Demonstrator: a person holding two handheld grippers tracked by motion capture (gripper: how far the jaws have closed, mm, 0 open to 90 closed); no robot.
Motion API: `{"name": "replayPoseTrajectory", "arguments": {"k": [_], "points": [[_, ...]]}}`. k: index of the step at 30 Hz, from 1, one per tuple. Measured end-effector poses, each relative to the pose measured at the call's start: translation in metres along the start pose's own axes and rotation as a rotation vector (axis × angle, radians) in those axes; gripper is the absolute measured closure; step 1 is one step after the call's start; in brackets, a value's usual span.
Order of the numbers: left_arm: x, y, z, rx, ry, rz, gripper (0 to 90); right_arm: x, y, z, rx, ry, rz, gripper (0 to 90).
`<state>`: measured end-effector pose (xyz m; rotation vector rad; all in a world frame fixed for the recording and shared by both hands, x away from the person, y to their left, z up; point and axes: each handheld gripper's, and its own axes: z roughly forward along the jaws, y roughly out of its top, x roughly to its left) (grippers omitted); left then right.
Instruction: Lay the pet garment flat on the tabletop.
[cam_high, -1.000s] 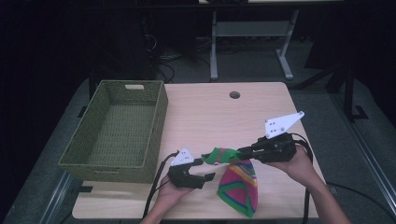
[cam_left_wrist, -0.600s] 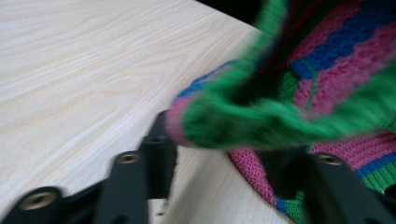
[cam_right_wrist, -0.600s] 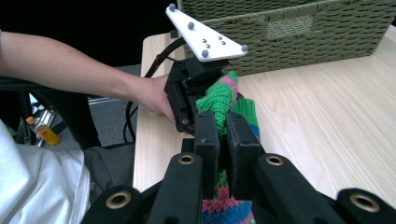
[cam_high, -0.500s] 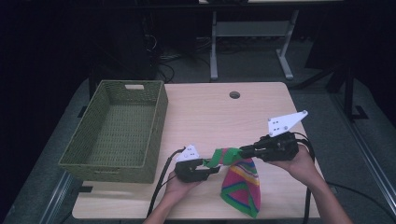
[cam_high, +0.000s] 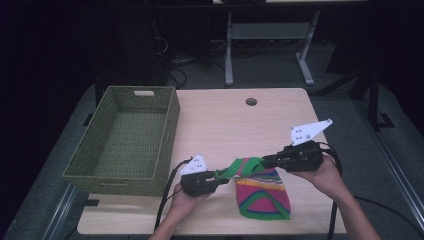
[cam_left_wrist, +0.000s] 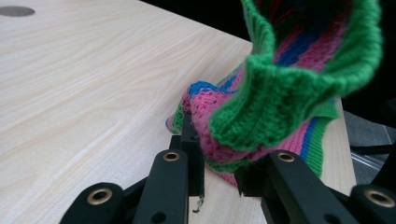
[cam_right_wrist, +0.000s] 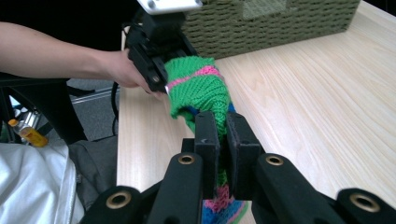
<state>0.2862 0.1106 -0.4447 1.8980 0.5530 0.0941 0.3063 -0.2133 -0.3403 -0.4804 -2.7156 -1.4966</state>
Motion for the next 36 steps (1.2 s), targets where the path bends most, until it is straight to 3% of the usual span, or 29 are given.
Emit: {"name": "replayPoseTrajectory", "arguments": {"k": [15, 36], "points": [[-0.006, 0.018, -0.011, 0.004, 0.025, 0.042, 78.1, -0.008, -0.009, 0.0, 0.014, -0.031, 0.028, 84.0], [0.008, 0.041, -0.012, 0.031, 0.054, 0.055, 78.4, -0.026, -0.017, 0.017, 0.057, -0.043, 0.071, 83.9]]}}
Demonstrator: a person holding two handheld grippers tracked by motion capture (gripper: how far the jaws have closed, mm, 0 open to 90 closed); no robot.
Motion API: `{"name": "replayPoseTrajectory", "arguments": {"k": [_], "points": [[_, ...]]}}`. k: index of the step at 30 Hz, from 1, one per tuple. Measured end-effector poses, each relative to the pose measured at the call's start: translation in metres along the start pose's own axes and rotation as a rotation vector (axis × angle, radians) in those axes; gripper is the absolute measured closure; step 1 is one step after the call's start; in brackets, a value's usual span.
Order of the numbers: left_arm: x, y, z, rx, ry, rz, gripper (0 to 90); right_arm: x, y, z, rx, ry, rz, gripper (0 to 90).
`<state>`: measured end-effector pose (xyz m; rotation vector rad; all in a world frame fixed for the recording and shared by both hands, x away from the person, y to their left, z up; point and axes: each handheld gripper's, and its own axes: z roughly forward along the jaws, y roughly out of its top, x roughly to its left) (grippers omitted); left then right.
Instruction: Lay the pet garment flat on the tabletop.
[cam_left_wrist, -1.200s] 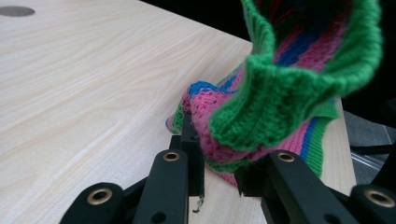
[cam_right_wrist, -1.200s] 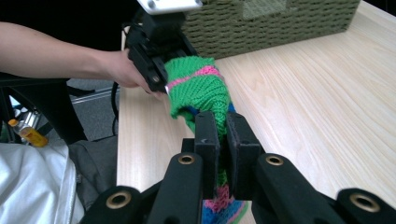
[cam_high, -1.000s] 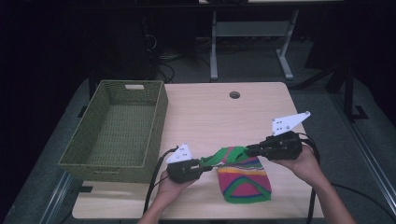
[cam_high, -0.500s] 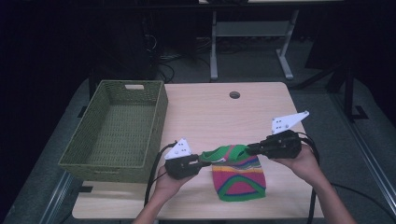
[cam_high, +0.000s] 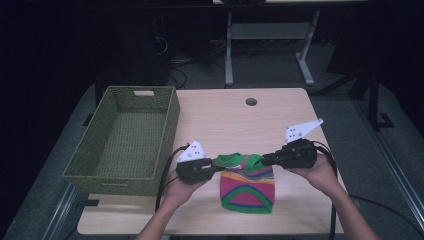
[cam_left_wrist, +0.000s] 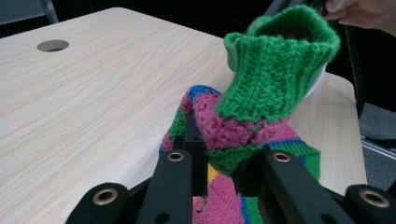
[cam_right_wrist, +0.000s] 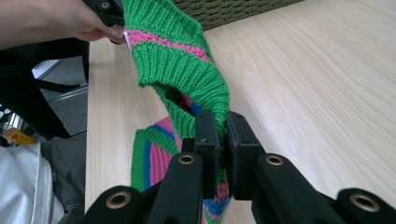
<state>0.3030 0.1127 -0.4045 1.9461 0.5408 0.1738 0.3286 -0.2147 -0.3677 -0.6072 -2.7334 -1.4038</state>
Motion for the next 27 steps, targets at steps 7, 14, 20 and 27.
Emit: {"name": "replayPoseTrajectory", "arguments": {"k": [7, 14, 20, 27], "points": [[0.004, -0.001, 0.006, 0.014, 0.011, -0.014, 78.3, -0.005, -0.003, 0.002, 0.002, -0.019, 0.013, 83.9], [0.01, -0.003, 0.012, 0.024, 0.021, -0.042, 78.3, -0.01, -0.003, 0.005, 0.002, -0.037, 0.017, 83.8], [0.012, -0.005, 0.016, 0.052, 0.043, -0.056, 78.2, -0.014, -0.004, 0.008, 0.006, -0.053, 0.024, 83.7], [0.016, -0.006, 0.02, 0.055, 0.055, -0.078, 77.9, -0.016, -0.003, 0.009, 0.011, -0.071, 0.024, 83.7]]}}
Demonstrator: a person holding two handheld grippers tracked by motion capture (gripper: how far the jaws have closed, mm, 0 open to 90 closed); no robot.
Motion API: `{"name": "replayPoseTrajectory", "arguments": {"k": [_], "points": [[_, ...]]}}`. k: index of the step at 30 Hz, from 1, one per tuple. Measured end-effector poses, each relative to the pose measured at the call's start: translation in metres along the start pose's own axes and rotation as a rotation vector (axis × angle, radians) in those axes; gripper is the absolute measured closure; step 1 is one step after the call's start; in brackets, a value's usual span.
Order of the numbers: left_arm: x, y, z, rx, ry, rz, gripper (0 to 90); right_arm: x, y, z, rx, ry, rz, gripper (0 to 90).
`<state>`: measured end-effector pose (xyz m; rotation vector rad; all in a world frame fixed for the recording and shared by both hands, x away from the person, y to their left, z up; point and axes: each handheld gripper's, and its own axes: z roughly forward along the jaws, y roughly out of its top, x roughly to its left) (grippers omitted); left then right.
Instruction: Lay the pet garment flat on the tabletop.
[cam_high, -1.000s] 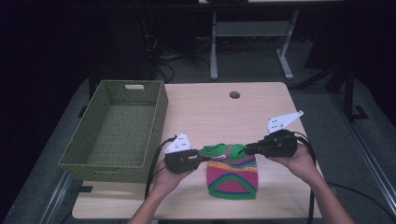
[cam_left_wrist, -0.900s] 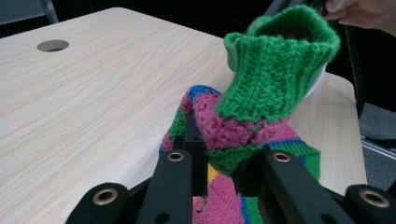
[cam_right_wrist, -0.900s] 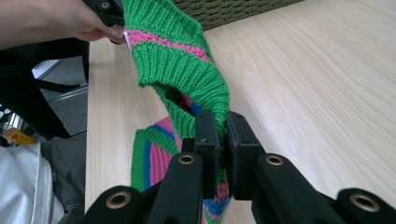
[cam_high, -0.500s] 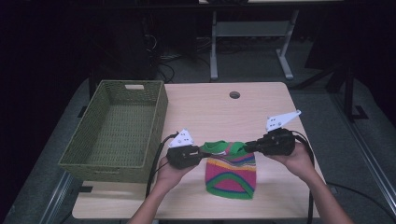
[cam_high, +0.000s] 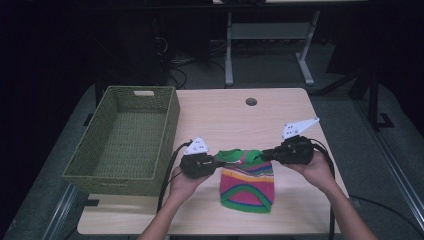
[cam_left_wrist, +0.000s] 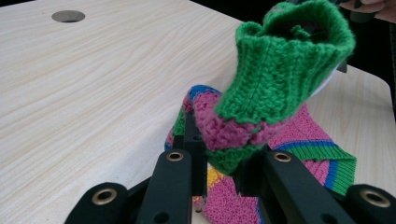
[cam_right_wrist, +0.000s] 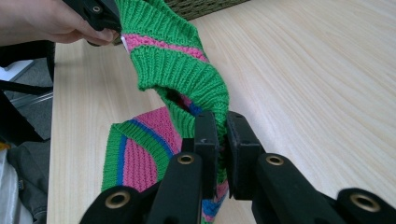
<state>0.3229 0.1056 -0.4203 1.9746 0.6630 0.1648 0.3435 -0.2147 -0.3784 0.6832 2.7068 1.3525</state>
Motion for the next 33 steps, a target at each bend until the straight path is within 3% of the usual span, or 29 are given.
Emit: {"name": "replayPoseTrajectory", "arguments": {"k": [14, 16, 18, 20, 21, 22, 23, 26, 28, 33], "points": [[0.008, 0.003, 0.012, 0.024, 0.035, -0.043, 77.1, -0.011, -0.002, 0.005, 0.008, -0.025, 0.015, 83.6], [0.012, 0.004, 0.016, -0.005, 0.053, -0.083, 74.8, -0.016, -0.002, 0.007, -0.001, -0.033, 0.025, 83.6], [0.018, 0.005, 0.022, -0.012, 0.104, -0.116, 67.1, -0.023, -0.003, 0.009, -0.019, -0.053, 0.038, 82.6], [0.027, 0.005, 0.029, 0.009, 0.156, -0.149, 61.0, -0.034, -0.001, 0.014, -0.033, -0.102, 0.073, 77.3], [0.033, 0.004, 0.032, 0.021, 0.193, -0.177, 57.1, -0.042, 0.0, 0.017, -0.031, -0.13, 0.101, 70.3], [0.036, 0.004, 0.032, 0.015, 0.199, -0.192, 55.1, -0.051, 0.002, 0.019, -0.034, -0.172, 0.145, 62.9], [0.038, 0.003, 0.032, 0.005, 0.203, -0.209, 54.9, -0.056, 0.003, 0.019, -0.044, -0.193, 0.17, 61.1], [0.04, 0.003, 0.029, -0.005, 0.211, -0.217, 52.2, -0.068, 0.002, 0.019, -0.061, -0.216, 0.225, 54.8], [0.039, 0.003, 0.026, -0.006, 0.206, -0.206, 51.7, -0.071, -0.002, 0.019, -0.05, -0.199, 0.249, 53.8], [0.037, -0.001, 0.025, 0.004, 0.189, -0.198, 50.5, -0.065, -0.017, 0.018, -0.027, -0.184, 0.266, 52.7]]}}
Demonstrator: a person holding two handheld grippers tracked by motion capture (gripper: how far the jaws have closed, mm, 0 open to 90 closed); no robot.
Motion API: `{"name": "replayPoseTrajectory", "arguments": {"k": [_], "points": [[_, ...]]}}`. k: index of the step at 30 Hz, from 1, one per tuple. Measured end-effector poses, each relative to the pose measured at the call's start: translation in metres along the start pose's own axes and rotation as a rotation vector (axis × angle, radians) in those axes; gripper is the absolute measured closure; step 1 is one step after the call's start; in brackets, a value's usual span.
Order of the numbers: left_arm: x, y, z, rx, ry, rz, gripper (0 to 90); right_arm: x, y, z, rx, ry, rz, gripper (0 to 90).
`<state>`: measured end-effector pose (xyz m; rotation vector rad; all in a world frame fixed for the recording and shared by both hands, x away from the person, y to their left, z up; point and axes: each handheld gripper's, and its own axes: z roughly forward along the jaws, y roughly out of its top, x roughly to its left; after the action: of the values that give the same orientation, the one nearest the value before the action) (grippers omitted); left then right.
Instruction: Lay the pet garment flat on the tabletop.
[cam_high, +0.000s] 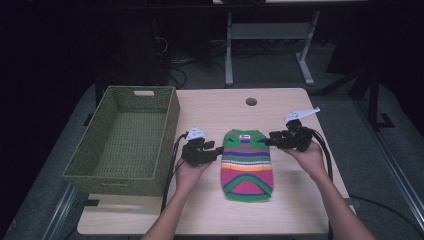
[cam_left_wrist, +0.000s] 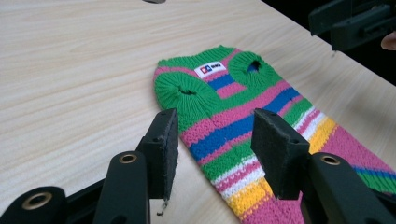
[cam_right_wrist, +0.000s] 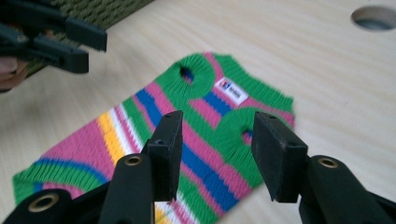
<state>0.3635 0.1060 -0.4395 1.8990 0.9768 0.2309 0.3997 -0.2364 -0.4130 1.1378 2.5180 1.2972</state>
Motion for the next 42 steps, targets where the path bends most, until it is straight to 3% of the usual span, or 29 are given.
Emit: {"name": "replayPoseTrajectory", "arguments": {"k": [12, 15, 26, 32, 42], "points": [[-0.005, -0.011, 0.001, 0.023, -0.039, 0.002, 50.3, 0.005, -0.021, 0.003, 0.076, 0.037, -0.03, 54.4], [-0.006, -0.011, 0.001, 0.02, -0.049, 0.007, 50.3, 0.002, -0.023, 0.004, 0.084, 0.049, -0.011, 54.0], [-0.008, -0.012, 0.003, 0.038, -0.073, -0.001, 47.6, -0.002, -0.026, 0.005, 0.07, 0.098, 0.037, 50.4], [-0.008, -0.013, -0.002, 0.03, -0.079, -0.015, 41.1, -0.003, -0.029, 0.0, 0.055, 0.095, 0.04, 48.9], [-0.009, -0.015, -0.008, 0.039, -0.092, -0.01, 37.6, 0.0, -0.034, -0.003, 0.042, 0.117, 0.037, 45.5]]}}
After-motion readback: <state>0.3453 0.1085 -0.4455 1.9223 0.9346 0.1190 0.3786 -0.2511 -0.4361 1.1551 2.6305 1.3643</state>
